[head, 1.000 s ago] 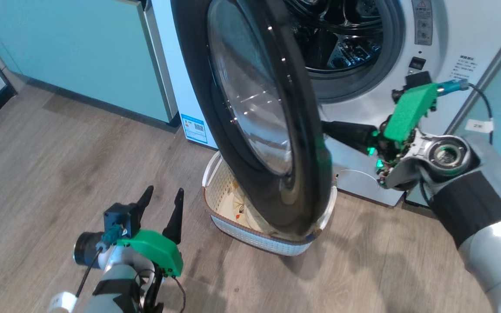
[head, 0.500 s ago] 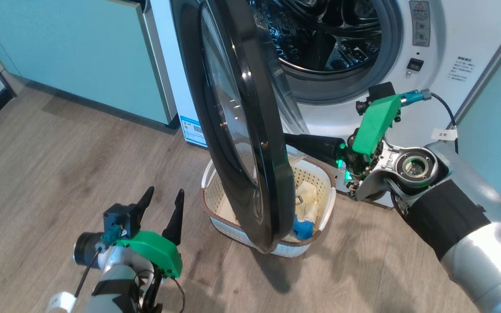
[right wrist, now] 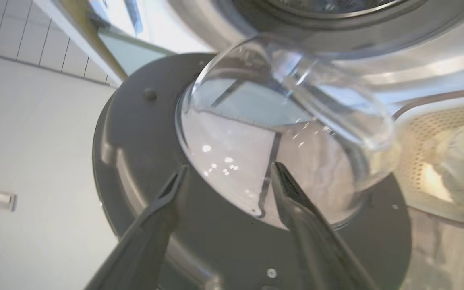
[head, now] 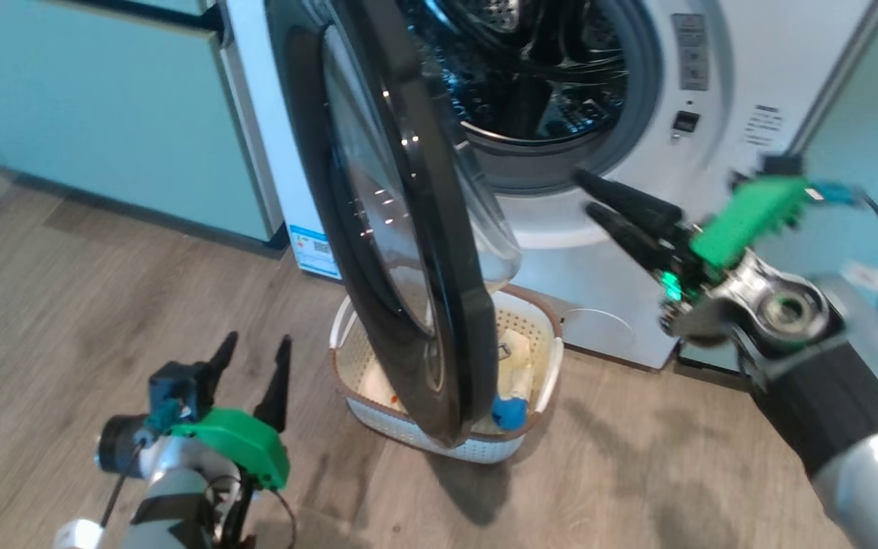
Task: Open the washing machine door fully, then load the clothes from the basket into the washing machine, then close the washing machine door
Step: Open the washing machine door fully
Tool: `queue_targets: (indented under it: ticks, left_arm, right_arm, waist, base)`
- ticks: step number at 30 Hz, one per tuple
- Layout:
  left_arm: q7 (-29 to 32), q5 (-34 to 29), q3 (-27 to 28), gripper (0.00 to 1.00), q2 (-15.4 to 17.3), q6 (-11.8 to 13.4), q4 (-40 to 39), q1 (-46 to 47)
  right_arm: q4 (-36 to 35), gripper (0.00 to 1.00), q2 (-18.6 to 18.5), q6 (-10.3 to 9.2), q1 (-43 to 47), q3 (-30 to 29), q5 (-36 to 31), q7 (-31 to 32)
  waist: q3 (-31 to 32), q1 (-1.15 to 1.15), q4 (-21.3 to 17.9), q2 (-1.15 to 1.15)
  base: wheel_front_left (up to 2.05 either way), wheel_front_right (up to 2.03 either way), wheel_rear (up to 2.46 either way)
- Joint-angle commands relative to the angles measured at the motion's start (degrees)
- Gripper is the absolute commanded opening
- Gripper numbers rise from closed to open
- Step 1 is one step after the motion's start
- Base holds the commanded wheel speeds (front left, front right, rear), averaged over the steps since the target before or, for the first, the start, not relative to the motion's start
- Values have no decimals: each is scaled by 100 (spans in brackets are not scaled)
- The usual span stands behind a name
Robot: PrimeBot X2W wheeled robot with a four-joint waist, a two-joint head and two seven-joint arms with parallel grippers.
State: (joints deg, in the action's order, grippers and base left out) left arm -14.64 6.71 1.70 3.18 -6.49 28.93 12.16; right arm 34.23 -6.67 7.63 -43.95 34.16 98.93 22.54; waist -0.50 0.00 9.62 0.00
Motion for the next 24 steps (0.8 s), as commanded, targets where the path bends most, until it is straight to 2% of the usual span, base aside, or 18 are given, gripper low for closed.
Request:
queue_targets:
  ticks: [1,11,21,24]
  left_arm:
    - [-36,36,221,100,186,-45,-134,179]
    - [-36,326,395,100,462,-90,-50,216]
    - [-36,664,432,100,794,-98,100,159]
    - [-36,734,417,100,877,-99,136,128]
  right_arm:
    - [-235,100,-47,-14,45,-120,-111,-185]
    - [-972,100,-688,-14,1331,-545,-927,-1515]
    - [-1314,100,-1434,-14,2207,-477,-1937,-3323]
    - [-1253,100,-1648,-14,2342,-381,-2332,-3640]
  waist:
    - [44,0,-106,0]
    - [213,0,-587,0]
    - [385,0,-1045,0]
    - [425,0,-1149,0]
  base:
    - [0,0,0]
    - [0,0,0]
    - [0,0,0]
    - [0,0,0]
